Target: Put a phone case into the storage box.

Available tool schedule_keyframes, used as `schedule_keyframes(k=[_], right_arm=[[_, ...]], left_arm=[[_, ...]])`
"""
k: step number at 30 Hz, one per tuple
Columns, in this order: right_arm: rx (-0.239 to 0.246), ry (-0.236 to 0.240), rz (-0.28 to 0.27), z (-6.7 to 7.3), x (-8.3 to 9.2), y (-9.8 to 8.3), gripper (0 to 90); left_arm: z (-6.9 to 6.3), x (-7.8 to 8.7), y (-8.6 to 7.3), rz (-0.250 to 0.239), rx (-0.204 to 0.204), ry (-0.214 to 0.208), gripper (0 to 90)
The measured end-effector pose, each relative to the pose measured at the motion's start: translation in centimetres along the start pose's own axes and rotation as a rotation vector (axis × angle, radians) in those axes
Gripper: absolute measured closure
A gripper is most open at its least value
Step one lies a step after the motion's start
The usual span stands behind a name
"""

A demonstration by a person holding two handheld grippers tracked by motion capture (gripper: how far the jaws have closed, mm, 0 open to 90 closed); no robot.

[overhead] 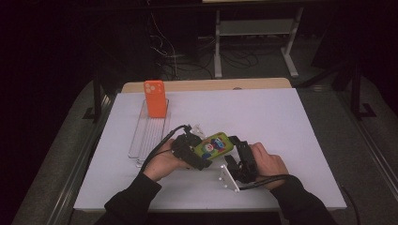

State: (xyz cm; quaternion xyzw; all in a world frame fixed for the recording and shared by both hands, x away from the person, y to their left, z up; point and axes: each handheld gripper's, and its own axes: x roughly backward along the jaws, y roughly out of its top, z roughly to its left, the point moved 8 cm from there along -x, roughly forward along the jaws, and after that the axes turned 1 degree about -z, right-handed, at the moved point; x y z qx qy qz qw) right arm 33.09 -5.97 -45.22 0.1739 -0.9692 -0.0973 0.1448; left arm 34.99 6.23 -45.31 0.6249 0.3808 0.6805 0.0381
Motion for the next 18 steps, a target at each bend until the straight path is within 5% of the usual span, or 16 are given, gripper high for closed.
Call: schedule_keyframes(k=[2,3,18], right_arm=[[0.02,-0.002,-0.003,0.1,0.0,0.3,23.9],[0.025,0.004,0.0,0.2,0.1,0.4,26.8],[0.126,-0.016,-0.021,1.1,0.0,1.2,64.2]], left_arm=[[-0.3,-0.2,0.2,-0.02,0.019,-0.003,15.2],[-0.1,-0.1,0.0,0.002,-0.009,-0.006,15.2],[-0.6,-0.2,0.2,-0.004,-0.023,-0.024,15.2]])
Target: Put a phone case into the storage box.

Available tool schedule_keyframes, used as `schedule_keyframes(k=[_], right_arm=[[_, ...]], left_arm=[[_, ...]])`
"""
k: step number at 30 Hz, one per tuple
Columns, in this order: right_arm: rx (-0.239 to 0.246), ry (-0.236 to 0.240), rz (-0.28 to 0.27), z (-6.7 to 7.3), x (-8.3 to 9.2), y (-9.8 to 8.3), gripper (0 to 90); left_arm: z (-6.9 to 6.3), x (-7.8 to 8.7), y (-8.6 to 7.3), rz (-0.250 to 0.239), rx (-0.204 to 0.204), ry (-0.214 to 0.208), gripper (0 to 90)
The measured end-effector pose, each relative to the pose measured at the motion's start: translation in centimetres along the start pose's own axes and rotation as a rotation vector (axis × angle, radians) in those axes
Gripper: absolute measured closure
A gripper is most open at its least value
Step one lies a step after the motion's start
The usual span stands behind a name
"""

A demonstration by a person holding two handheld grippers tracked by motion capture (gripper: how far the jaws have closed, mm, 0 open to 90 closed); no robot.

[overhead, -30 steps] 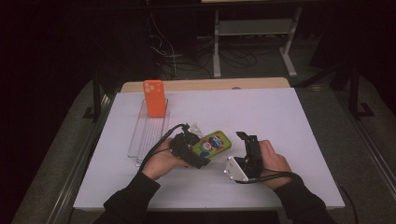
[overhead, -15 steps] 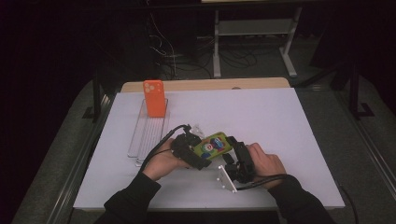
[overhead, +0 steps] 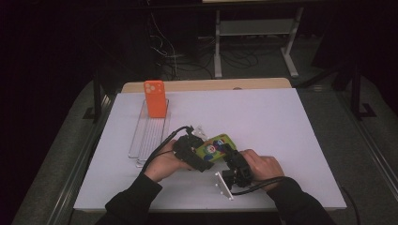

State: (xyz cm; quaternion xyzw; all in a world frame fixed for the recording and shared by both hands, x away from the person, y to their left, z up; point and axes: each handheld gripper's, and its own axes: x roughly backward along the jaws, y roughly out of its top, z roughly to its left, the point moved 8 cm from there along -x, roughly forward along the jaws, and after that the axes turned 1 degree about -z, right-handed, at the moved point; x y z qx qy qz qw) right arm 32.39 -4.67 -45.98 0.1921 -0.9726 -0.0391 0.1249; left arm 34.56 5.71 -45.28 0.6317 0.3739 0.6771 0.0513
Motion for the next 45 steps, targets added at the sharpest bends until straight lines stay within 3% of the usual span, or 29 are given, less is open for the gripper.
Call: schedule_keyframes(k=[3,4,5,10,12,14,16,17,23,25,29,33,34,35,36,39,43,45], right_arm=[[0.007,0.009,0.001,0.1,0.0,0.1,72.8],[0.009,0.009,-0.001,0.0,0.0,0.1,73.2],[0.015,0.011,0.0,0.1,0.0,0.1,73.8],[0.033,0.03,0.009,0.3,0.1,0.2,75.3],[0.037,0.024,0.01,0.2,0.1,0.2,75.4],[0.024,0.024,0.009,0.1,0.2,0.1,75.5],[0.02,0.031,0.023,0.0,0.2,-0.1,75.5],[0.015,0.032,0.028,0.0,0.1,-0.2,75.5],[-0.03,0.044,0.052,-0.4,0.0,-1.1,75.5],[-0.05,0.034,0.053,-0.6,-0.1,-1.3,75.5],[-0.093,0.073,0.071,-0.7,-0.1,-2.0,75.4],[-0.178,0.109,0.088,-0.7,0.0,-2.3,75.4],[-0.211,0.145,0.1,-0.4,0.2,-2.4,75.4],[-0.217,0.138,0.088,-0.7,0.1,-2.5,75.4],[-0.245,0.147,0.089,-0.8,0.0,-2.6,75.4],[-0.324,0.171,0.094,-0.9,0.0,-3.0,75.4],[-0.467,0.202,0.093,-1.0,-0.1,-3.4,75.4],[-0.512,0.234,0.098,-1.1,0.0,-3.6,75.4]], left_arm=[[-0.3,-0.2,0.2,-0.022,0.033,-0.005,15.2],[-0.1,0.0,0.0,0.004,0.004,-0.008,15.2],[-0.1,0.0,0.0,0.005,0.004,-0.007,15.2],[0.0,0.1,0.0,-0.004,-0.015,-0.001,14.5],[-0.1,0.1,0.2,-0.03,-0.014,0.01,13.5],[-0.2,0.2,0.5,-0.066,0.005,0.017,11.8],[0.0,0.5,0.3,-0.033,-0.023,0.007,4.8],[0.0,0.6,0.4,-0.049,-0.016,0.006,2.3],[0.3,1.2,0.4,-0.091,0.008,-0.008,0.0],[0.4,1.3,0.3,-0.086,0.01,-0.008,0.0],[0.8,1.5,0.1,-0.078,0.008,-0.01,0.0],[1.0,1.7,0.0,-0.08,0.022,-0.009,0.0],[1.0,1.7,0.1,-0.092,0.036,-0.006,0.0],[1.1,1.7,0.1,-0.096,0.039,-0.003,0.0],[1.3,1.8,-0.1,-0.073,0.013,-0.001,0.0],[1.3,1.9,-0.1,-0.07,0.021,-0.002,0.0],[1.2,1.7,0.1,-0.095,0.057,0.006,0.0],[1.4,1.8,0.1,-0.086,0.036,0.008,0.0]])
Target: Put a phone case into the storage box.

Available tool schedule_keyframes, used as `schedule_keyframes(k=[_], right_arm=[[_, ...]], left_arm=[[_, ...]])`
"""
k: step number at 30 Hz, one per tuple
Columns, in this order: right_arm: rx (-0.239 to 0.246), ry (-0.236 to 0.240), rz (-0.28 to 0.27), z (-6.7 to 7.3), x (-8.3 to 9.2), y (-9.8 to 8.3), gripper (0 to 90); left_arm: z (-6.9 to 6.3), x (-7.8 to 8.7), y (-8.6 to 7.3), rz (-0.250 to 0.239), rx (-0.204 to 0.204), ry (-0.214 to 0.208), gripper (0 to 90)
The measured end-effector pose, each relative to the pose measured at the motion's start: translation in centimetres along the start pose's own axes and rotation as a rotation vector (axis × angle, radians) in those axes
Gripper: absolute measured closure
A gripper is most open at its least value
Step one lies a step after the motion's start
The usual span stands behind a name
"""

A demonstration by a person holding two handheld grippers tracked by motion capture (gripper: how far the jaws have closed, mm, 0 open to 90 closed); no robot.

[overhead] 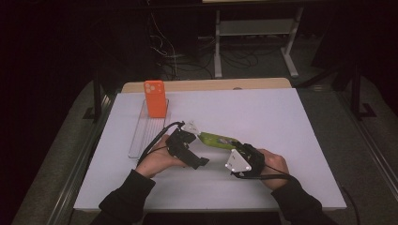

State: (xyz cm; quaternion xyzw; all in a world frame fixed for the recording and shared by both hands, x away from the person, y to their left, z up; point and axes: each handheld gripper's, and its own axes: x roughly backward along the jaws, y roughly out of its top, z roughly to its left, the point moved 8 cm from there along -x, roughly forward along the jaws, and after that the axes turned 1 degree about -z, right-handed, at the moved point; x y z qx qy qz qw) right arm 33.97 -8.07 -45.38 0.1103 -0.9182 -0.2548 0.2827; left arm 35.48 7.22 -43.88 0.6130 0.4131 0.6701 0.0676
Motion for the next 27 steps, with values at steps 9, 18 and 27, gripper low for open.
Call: schedule_keyframes(k=[9,18,27], right_arm=[[-0.261,0.112,-0.007,0.1,-0.3,-0.1,75.5],[-0.491,0.206,-0.007,-0.1,-0.6,-0.2,75.5],[-0.743,0.313,-0.023,-0.3,-0.8,-0.5,75.5]], left_arm=[[0.2,0.3,0.2,-0.01,0.006,0.008,0.0],[0.7,0.7,0.6,-0.047,0.058,0.012,0.0],[0.7,0.8,0.9,-0.095,0.119,0.014,0.0]])
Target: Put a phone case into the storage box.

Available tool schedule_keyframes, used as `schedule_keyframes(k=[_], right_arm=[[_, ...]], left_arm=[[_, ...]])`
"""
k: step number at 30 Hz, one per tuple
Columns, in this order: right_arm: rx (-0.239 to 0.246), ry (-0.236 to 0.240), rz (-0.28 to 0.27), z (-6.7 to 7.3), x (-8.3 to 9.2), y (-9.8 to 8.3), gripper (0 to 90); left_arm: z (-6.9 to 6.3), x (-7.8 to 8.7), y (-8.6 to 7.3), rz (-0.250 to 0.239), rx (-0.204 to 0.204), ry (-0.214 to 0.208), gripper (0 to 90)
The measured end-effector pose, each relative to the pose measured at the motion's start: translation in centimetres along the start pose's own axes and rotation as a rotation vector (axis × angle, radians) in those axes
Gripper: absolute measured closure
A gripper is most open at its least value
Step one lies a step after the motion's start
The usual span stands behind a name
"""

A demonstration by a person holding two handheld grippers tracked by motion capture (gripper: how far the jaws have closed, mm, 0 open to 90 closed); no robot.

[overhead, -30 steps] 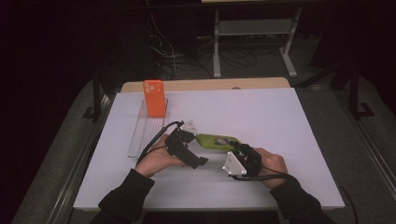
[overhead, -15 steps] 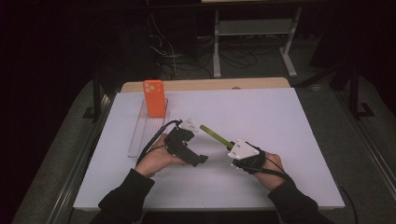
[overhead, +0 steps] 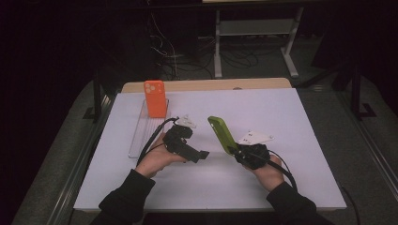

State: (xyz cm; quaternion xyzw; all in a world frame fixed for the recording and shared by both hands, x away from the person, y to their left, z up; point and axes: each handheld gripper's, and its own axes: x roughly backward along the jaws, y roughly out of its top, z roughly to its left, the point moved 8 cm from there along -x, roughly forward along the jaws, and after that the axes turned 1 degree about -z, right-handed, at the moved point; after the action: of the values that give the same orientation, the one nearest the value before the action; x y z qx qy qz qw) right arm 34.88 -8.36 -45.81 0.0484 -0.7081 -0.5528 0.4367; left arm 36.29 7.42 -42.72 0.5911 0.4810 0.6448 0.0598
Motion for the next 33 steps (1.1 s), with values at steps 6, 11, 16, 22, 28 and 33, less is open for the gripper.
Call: schedule_keyframes(k=[6,11,16,22,28,33], right_arm=[[-0.074,0.03,-0.014,-0.2,0.1,0.0,75.5],[-0.102,0.046,-0.03,-0.4,0.2,0.1,75.5],[-0.111,0.052,-0.032,-0.2,0.1,0.2,75.5],[-0.104,0.056,-0.041,0.2,0.1,0.5,75.5],[-0.103,0.062,-0.045,0.5,0.0,0.7,75.5],[-0.095,0.063,-0.055,0.6,0.0,0.9,75.5]], left_arm=[[0.2,0.0,-0.2,0.023,-0.021,0.005,0.0],[0.1,-0.1,0.0,-0.008,0.007,0.004,0.0],[0.3,0.2,0.5,-0.038,0.026,-0.004,0.0],[0.9,0.5,1.6,-0.111,0.063,-0.017,0.0],[1.7,0.8,2.8,-0.171,0.107,-0.035,0.0],[1.8,0.8,3.5,-0.183,0.109,-0.047,0.0]])
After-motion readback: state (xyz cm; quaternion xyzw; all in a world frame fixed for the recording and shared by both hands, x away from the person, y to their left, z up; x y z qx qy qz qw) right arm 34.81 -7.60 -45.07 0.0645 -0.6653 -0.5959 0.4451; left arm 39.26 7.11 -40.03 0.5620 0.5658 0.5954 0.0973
